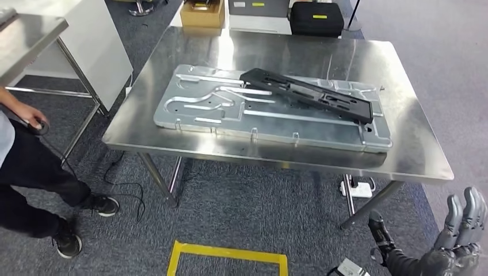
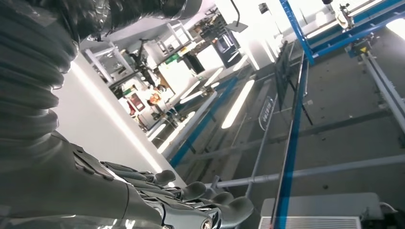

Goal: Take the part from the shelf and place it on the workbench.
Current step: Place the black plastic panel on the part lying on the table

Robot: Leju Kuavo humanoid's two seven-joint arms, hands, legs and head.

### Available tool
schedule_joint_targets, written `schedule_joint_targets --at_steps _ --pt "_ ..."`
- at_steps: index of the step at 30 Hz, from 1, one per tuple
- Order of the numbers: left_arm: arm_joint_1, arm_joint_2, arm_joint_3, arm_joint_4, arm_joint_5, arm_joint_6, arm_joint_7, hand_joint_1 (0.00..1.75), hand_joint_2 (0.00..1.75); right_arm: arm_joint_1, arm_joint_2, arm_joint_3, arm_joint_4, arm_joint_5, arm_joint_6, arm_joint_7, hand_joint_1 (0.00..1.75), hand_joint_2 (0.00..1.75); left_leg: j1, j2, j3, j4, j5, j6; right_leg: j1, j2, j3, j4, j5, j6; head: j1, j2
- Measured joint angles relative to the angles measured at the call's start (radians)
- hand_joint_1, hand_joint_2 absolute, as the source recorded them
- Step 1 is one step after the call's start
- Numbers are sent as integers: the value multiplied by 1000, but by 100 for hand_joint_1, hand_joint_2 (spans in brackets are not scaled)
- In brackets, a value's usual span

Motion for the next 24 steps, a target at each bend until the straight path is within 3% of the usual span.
schedule_joint_targets --at_steps 1,2,3,5,7,9,11,12,14,16,17,18,19,20,22,24 --pt "0 0 0 0 0 0 0 0 0 0 0 -1 0 -1 0 0 0 175 0 1 -12 1 10 0 -1 0 -12 59 -32 3 0 0" --pt "0 0 0 0 0 0 0 0 0 0 0 -2 0 -2 0 -1 0 175 0 2 -25 4 19 -1 -3 0 -13 98 -41 6 0 0" --pt "1 0 0 0 0 0 0 0 0 1 0 -3 0 -3 0 -1 0 175 0 2 -38 7 28 -3 -5 0 1 107 -29 8 0 0" --pt "0 0 0 0 0 0 0 0 0 0 1 -5 0 -5 0 -2 0 175 1 2 -63 17 41 -10 -10 0 84 17 22 10 0 0" --pt "0 1 0 0 0 1 0 0 0 0 1 -7 -1 -6 0 -2 0 175 -1 0 -81 29 50 -21 -8 2 176 -119 33 5 -1 0" --pt "0 1 0 0 0 1 0 0 0 0 2 -10 -3 -6 0 -3 0 175 -2 -1 -89 34 61 -34 -2 4 204 -177 20 -5 -1 0" --pt "1 1 0 0 1 2 0 0 0 0 4 -13 -5 -6 0 -3 0 175 0 -2 -95 36 68 -48 -1 2 191 -182 31 -21 -1 0" --pt "1 1 0 0 3 2 -1 0 0 0 5 -14 -5 -5 0 -3 0 175 1 -2 -103 48 53 -53 -2 0 183 -183 40 -32 -1 0" --pt "2 1 0 0 6 2 -3 0 0 -1 7 -14 -5 1 0 -1 0 175 4 -4 -133 125 -26 -60 -3 -5 161 -185 59 -49 -1 0" --pt "2 2 0 0 11 1 -7 0 0 -3 8 -14 -3 12 0 3 0 175 4 -5 -167 250 -112 -63 2 -7 135 -184 78 -56 -2 0" --pt "2 2 0 0 13 1 -9 0 0 -4 8 -14 -1 19 0 7 0 175 3 -5 -171 295 -128 -63 5 -7 121 -182 89 -57 -2 0" --pt "2 3 0 0 16 1 -10 0 0 -7 8 -14 2 25 0 11 0 175 3 -5 -161 310 -121 -61 8 -8 108 -180 98 -57 -2 0" --pt "2 3 0 0 18 1 -11 0 0 -9 8 -14 5 31 0 15 0 175 1 -5 -131 288 -96 -57 11 -8 96 -178 107 -57 -2 0" --pt "2 4 0 0 20 0 -12 0 0 -13 8 -14 8 36 0 19 0 175 -1 -5 -84 233 -66 -50 13 -8 85 -174 115 -56 -2 0" --pt "0 8 0 1 21 0 -12 0 0 -20 8 -14 11 45 0 27 0 175 -9 -5 16 85 -44 -33 16 -9 68 -167 129 -51 -1 0" --pt "-2 12 1 1 21 0 -13 0 0 -26 8 -14 14 52 0 33 0 175 -16 -4 58 3 -54 -21 15 -12 59 -165 144 -41 -1 0"
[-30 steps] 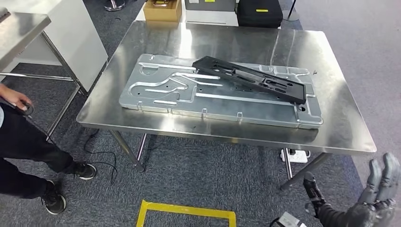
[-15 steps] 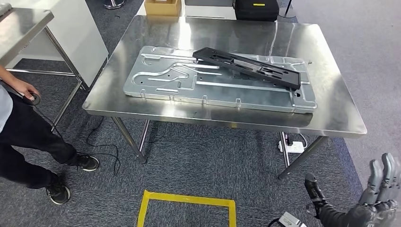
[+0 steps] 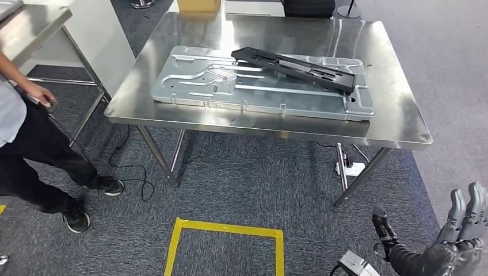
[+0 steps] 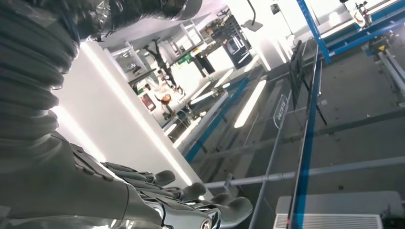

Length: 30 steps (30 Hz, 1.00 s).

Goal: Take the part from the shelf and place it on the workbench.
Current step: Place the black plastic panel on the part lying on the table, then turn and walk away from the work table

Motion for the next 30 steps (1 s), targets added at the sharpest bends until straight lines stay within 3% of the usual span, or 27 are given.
schedule_joint_targets --at_steps 2,3,4,5,7,8,9,10,12,14,15,17,19,21,23,24,25,26,28,30 --pt "1 0 0 0 0 0 0 0 0 -4 0 1 2 5 0 6 0 175 1 0 -6 -16 12 11 -3 -2 -4 -3 14 13 0 0" --pt "1 1 0 0 1 0 0 0 0 -5 0 1 2 7 0 8 0 175 3 2 -11 -21 23 18 -3 0 -9 3 6 19 0 0" --pt "1 1 0 0 2 0 -1 0 0 -5 0 2 3 9 0 10 0 175 6 3 -19 -27 37 27 -4 3 -17 22 -20 24 0 0" --pt "0 1 0 0 3 0 -2 0 0 -6 0 2 5 11 0 12 0 175 8 5 -30 -31 50 32 -6 6 -29 60 -64 29 1 0" --pt "0 1 0 0 6 0 -3 0 0 -6 0 2 9 13 0 16 0 175 7 7 -58 -29 71 35 -12 9 -59 180 -161 38 1 0" --pt "0 1 0 0 8 0 -3 0 0 -6 0 2 11 14 0 19 0 175 8 7 -73 -27 82 33 -15 9 -66 234 -184 42 1 0" --pt "1 1 0 0 9 0 -3 0 0 -6 0 2 14 14 0 20 0 175 8 8 -88 -23 92 31 -18 9 -61 265 -182 46 0 0" --pt "1 1 0 0 10 0 -3 0 0 -6 0 2 16 15 0 21 0 175 9 8 -103 -17 100 28 -22 9 -40 261 -160 49 0 0" --pt "1 1 0 0 13 0 -3 0 0 -6 0 2 19 15 0 21 0 175 12 8 -132 1 112 19 -29 9 51 150 -115 54 0 0" --pt "1 1 0 0 17 0 -3 0 0 -7 1 2 21 15 0 20 0 175 11 6 -153 20 119 7 -28 12 137 20 -119 51 0 0" --pt "1 1 0 0 19 0 -2 0 0 -7 2 2 23 14 0 19 0 175 10 5 -158 26 124 1 -25 13 154 -13 -129 47 0 0" --pt "3 1 0 0 20 0 -3 0 0 -6 6 2 24 13 0 17 0 175 10 4 -165 27 136 -14 -21 14 147 -21 -125 31 0 0" --pt "5 2 1 0 20 0 -2 0 0 -7 10 2 25 12 0 16 0 175 14 3 -180 50 105 -26 -23 10 128 -23 -106 10 0 0" --pt "7 2 1 0 21 0 -2 0 0 -7 15 3 27 10 0 12 0 175 17 1 -210 139 12 -33 -22 8 102 -24 -84 -5 -1 0" --pt "8 2 1 0 23 0 -2 0 0 -5 20 3 29 8 0 5 0 175 17 1 -232 258 -66 -37 -17 7 74 -23 -63 -9 -1 0" --pt "8 2 1 0 25 0 -2 0 0 -4 22 3 30 7 0 4 0 175 17 1 -230 295 -73 -37 -14 6 60 -21 -53 -9 -1 0" --pt "8 2 1 0 29 0 -3 0 0 -1 24 3 32 5 0 5 0 175 17 1 -213 300 -58 -36 -12 6 47 -19 -43 -9 -1 0" --pt "8 2 1 0 33 0 -4 0 0 2 26 3 34 4 0 11 0 175 16 1 -177 268 -30 -32 -11 6 35 -16 -35 -8 -1 0" --pt "6 4 1 0 42 1 -6 0 0 8 28 3 43 2 0 39 0 175 12 -1 -70 126 8 -18 -7 6 16 -8 -21 -3 -1 0" --pt "5 6 3 0 51 3 -9 0 0 13 27 3 63 -6 0 80 0 175 6 -2 4 7 2 -6 -6 6 5 -4 -7 6 -1 0"
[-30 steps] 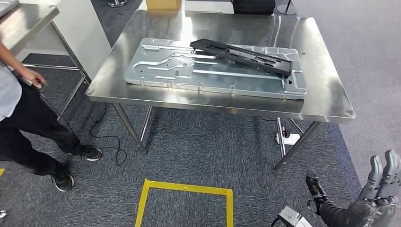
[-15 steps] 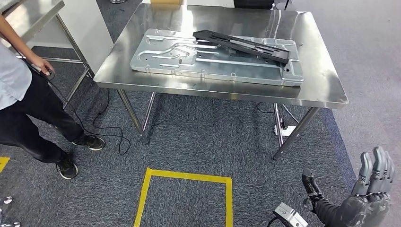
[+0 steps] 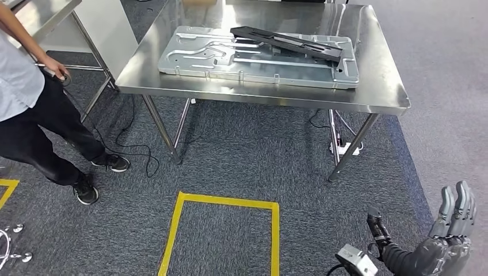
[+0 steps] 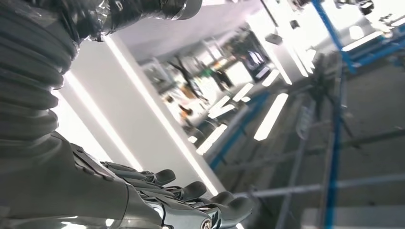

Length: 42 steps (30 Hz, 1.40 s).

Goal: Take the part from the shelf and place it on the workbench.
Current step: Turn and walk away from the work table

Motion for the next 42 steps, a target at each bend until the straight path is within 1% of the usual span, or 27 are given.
schedule_joint_targets --at_steps 1,3,4,6,8,9,10,11,13,15,18,19,21,23,24,25,26,28,30,31,34,36,38,39,40,41,42 --pt "0 1 2 0 4 1 -1 0 0 2 0 0 17 -8 0 18 0 175 -3 0 10 -24 -7 5 -1 -1 -2 -1 8 6 0 0" --pt "2 1 5 0 11 3 -3 0 0 8 0 0 58 -26 0 42 0 175 -3 2 2 -35 9 14 -2 -1 -4 -5 19 19 0 0" --pt "2 2 6 0 14 4 -3 0 0 10 -1 -2 86 -38 0 49 0 175 -1 5 -5 -41 22 22 -2 1 -10 5 3 24 1 0" --pt "3 2 8 0 19 6 -4 0 0 11 -1 -12 159 -68 0 62 0 175 3 9 -27 -50 48 34 -5 5 -35 78 -80 34 2 0" --pt "4 2 9 0 22 8 -4 0 0 8 -1 -32 252 -103 2 59 0 175 2 10 -54 -47 69 39 -9 5 -62 197 -166 42 2 0" --pt "4 2 10 0 23 9 -4 0 0 4 -1 -47 303 -119 4 51 0 175 1 10 -69 -43 78 38 -11 6 -64 240 -177 46 3 0" --pt "5 2 11 0 24 10 -4 0 0 -3 -1 -64 357 -132 8 38 0 175 1 10 -84 -37 86 36 -14 6 -54 256 -165 49 3 0" --pt "5 2 11 0 25 10 -3 0 0 -14 -1 -83 415 -142 14 22 0 175 1 10 -101 -29 93 34 -16 6 -27 238 -138 50 3 0" --pt "5 2 12 0 28 11 -3 0 0 -43 -1 -121 535 -155 28 -18 0 175 1 10 -131 -11 104 27 -19 5 70 115 -100 49 2 0" --pt "4 2 12 0 30 12 -4 0 0 -76 -1 -157 657 -161 44 -57 0 175 0 9 -149 6 112 16 -15 7 143 0 -110 41 2 0" --pt "4 2 11 0 33 13 -8 0 0 -130 -2 -216 857 -162 71 -104 0 175 2 8 -158 12 125 -4 -9 6 146 -33 -111 19 2 0" --pt "4 2 11 0 35 13 -9 0 0 -149 -3 -237 924 -162 77 -116 0 175 4 7 -164 21 115 -11 -10 5 140 -34 -103 9 2 0" --pt "5 2 11 0 37 13 -13 0 0 -187 -7 -275 1058 -166 94 -143 0 175 7 4 -193 89 48 -22 -13 2 122 -38 -86 -7 1 0" --pt "6 2 11 0 38 13 -15 0 0 -220 -12 -307 1187 -180 122 -169 0 175 10 3 -232 214 -36 -29 -12 2 99 -37 -70 -13 1 0" --pt "6 2 11 0 39 13 -16 0 0 -231 -13 -319 1241 -192 143 -178 0 175 10 3 -242 265 -55 -32 -11 1 88 -35 -63 -12 1 0" --pt "7 2 11 0 39 13 -15 0 0 -239 -15 -328 1287 -208 170 -183 0 131 10 3 -238 286 -53 -33 -10 1 78 -33 -57 -11 1 0" --pt "7 2 11 0 40 13 -15 0 0 -244 -15 -333 1325 -228 204 -185 0 87 10 3 -214 269 -35 -33 -10 1 70 -29 -53 -9 1 0" --pt "7 2 11 0 41 13 -13 0 0 -251 -15 -335 1379 -271 275 -187 0 0 10 2 -118 136 10 -26 -10 1 59 -21 -47 -4 1 0" --pt "6 2 11 0 42 13 -11 0 0 -257 -14 -335 1417 -311 330 -188 0 0 6 1 -41 14 23 -16 -8 1 53 -13 -42 5 1 0" --pt "6 2 11 0 43 13 -10 0 0 -259 -13 -335 1430 -327 349 -188 0 0 3 0 -31 -10 20 -11 -7 1 50 -11 -38 11 1 0" --pt "7 2 11 0 48 13 -9 0 0 -262 -12 -335 1464 -365 385 -189 0 0 4 2 -36 -21 29 9 -8 2 44 -4 -37 29 2 0" --pt "6 2 11 0 51 14 -9 0 0 -266 -12 -335 1490 -379 393 -189 0 0 8 5 -40 -28 42 26 -9 4 16 58 -84 38 2 0" --pt "6 2 10 0 53 14 -9 0 0 -271 -14 -335 1526 -390 394 -189 0 0 6 7 -52 -27 49 35 -10 6 -41 188 -156 44 3 0" --pt "8 2 10 0 53 14 -9 0 0 -274 -16 -335 1550 -393 394 -188 0 0 5 8 -57 -25 51 36 -10 6 -64 243 -176 47 3 0" --pt "9 2 10 0 54 14 -8 0 0 -276 -18 -335 1575 -394 395 -187 0 0 4 10 -62 -21 52 36 -11 6 -71 269 -178 48 3 0" --pt "9 1 10 0 55 14 -8 0 0 -278 -21 -335 1599 -394 398 -184 0 0 4 12 -66 -17 52 35 -11 5 -58 254 -161 48 3 0" --pt "9 1 10 0 56 14 -8 0 0 -280 -25 -335 1623 -394 404 -178 0 0 4 14 -68 -12 51 34 -11 1 -28 203 -130 46 3 0"
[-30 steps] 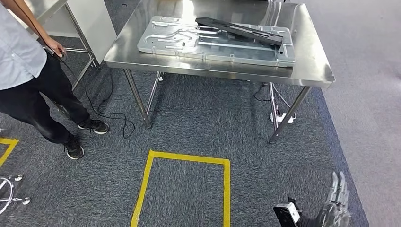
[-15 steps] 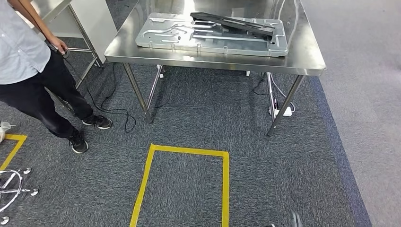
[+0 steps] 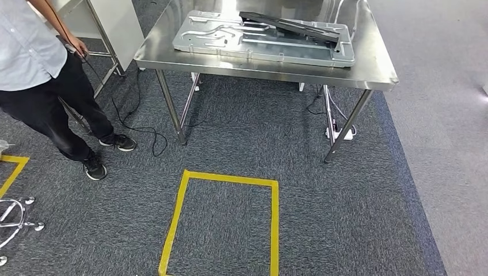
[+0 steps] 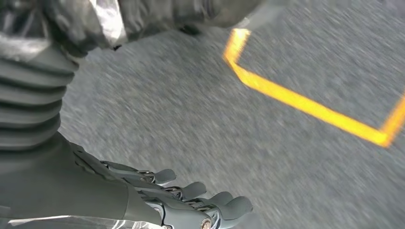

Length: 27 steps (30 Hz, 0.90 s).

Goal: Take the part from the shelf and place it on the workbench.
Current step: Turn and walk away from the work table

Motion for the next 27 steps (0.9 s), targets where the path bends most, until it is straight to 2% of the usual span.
schedule_joint_targets --at_steps 1,3,4,6,8,9,11,12,13,14,15,16,17,18,19,21,22,23,24,26,27 --pt "0 0 0 0 1 0 0 0 0 -4 -4 0 22 0 8 9 0 0 -1 4 -1 5 -2 -2 1 -13 38 -71 30 -4 0 0" --pt "0 -1 -1 0 2 0 0 0 0 -14 -9 0 61 1 27 39 0 0 -6 15 -3 14 -8 -11 9 -41 91 -179 60 -18 0 0" --pt "0 -1 -1 0 2 0 1 0 0 -18 -10 0 78 2 36 60 0 0 -9 22 -4 16 -10 -16 13 -47 98 -201 62 -25 -1 0" --pt "0 -1 -3 0 5 0 2 0 0 -21 -11 -4 105 3 51 112 0 0 -11 37 -3 16 -12 -27 14 -32 94 -204 64 -37 -1 0" --pt "-2 -2 -4 0 8 1 3 0 0 -20 -10 -11 129 1 68 172 0 0 -9 27 -11 38 -32 -39 10 -17 92 -210 71 -49 -2 0" --pt "-2 -2 -4 0 10 2 3 0 0 -20 -9 -16 139 -3 77 204 0 0 -6 15 -27 76 -60 -45 7 -11 90 -212 75 -55 -2 0" --pt "-1 -2 -5 0 17 3 4 0 0 -20 -6 -30 154 -15 94 270 0 0 -2 -6 -83 203 -132 -53 6 3 83 -213 80 -62 -2 0" --pt "0 -2 -5 0 19 3 4 0 0 -19 -3 -38 161 -22 99 301 0 0 0 -9 -111 266 -157 -55 6 12 81 -212 81 -63 -2 0" --pt "2 -2 -5 0 22 3 5 0 0 -18 0 -46 166 -28 103 329 0 0 1 -10 -125 301 -163 -56 6 20 79 -211 82 -63 -2 0" --pt "2 -2 -5 0 24 4 6 0 0 -16 3 -56 171 -32 103 354 0 0 2 -11 -122 297 -148 -56 6 30 78 -209 82 -62 -2 0" --pt "3 -2 -5 0 27 4 7 0 0 -15 7 -64 176 -35 102 379 0 0 3 -14 -100 254 -116 -55 6 41 77 -206 83 -61 -2 0" --pt "3 -1 -5 0 29 5 7 0 0 -15 11 -72 179 -35 100 402 0 0 4 -27 -66 182 -76 -52 6 52 77 -203 83 -60 -2 0" --pt "3 -1 -5 0 32 5 8 0 0 -15 16 -77 182 -34 98 421 0 0 5 -46 -33 112 -49 -48 7 62 74 -199 83 -57 -2 0" --pt "3 -1 -5 0 34 6 8 0 0 -16 20 -81 184 -31 95 435 0 0 5 -63 -10 60 -32 -45 7 72 71 -196 84 -53 -2 0" --pt "3 -1 -5 0 36 6 8 0 0 -16 22 -83 186 -27 92 445 0 0 4 -74 1 31 -26 -42 7 81 67 -194 86 -47 -2 0" --pt "2 -1 -5 0 37 8 9 0 0 -14 26 -88 189 -20 86 455 0 0 3 -67 2 22 -25 -35 6 97 60 -196 93 -32 -2 0" --pt "1 -2 -5 0 38 9 9 0 0 -12 27 -91 190 -17 84 458 0 0 4 -57 3 18 -20 -28 5 96 57 -194 93 -27 -2 0" --pt "0 -2 -5 0 38 11 8 0 0 -11 28 -94 191 -15 82 460 0 0 5 -47 4 14 -15 -20 5 83 51 -183 84 -23 -1 0" --pt "0 -3 -5 0 39 13 7 0 0 -11 29 -96 191 -14 81 462 0 0 7 -36 4 10 -10 -13 6 64 37 -153 63 -19 0 0" --pt "2 -3 -5 0 39 17 3 0 0 -13 29 -97 191 -10 80 464 0 0 6 -13 -1 8 -6 -6 5 27 -16 -37 -5 -14 1 0" --pt "4 -3 -5 0 40 18 2 0 0 -13 29 -97 192 -7 80 466 0 0 5 0 -3 9 -6 -5 3 21 -45 27 -34 -11 1 0"
